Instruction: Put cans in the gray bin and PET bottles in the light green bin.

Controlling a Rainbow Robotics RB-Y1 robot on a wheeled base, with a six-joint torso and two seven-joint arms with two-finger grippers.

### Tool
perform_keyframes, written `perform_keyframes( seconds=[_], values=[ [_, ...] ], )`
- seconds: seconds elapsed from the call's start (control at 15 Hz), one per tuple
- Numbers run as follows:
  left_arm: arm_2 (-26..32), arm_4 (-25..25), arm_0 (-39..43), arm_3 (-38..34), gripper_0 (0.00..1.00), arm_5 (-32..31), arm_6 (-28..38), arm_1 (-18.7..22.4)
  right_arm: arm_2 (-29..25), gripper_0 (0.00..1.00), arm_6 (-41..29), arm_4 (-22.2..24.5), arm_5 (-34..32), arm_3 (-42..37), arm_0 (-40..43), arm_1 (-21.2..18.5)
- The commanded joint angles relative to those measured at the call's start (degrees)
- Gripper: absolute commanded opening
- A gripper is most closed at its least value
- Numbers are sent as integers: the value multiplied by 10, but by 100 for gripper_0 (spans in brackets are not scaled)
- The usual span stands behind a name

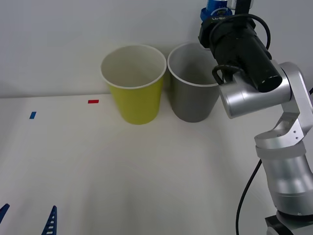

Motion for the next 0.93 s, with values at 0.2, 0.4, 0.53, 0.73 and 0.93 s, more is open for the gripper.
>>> perform_keyframes(
  seconds=[0.2, 0.4, 0.53, 0.73, 0.93],
  values=[
    [0, 0, 0, 0, 100, 0, 0, 0, 2, 0, -1, 0, 0, 2, 0, -2],
    [0, 0, 0, 0, 100, 0, 0, 0, 4, 0, -3, 0, 1, 2, 0, -2],
    [0, 0, 0, 0, 100, 0, 0, 0, 4, 99, -3, 0, 1, 2, 0, 1],
    [0, 0, 0, 0, 100, 0, 0, 0, 6, 100, 1, 3, 1, 2, 0, 7],
    [0, 0, 0, 0, 100, 0, 0, 0, 12, 100, -2, 20, 1, 2, 0, 11]
  ],
)
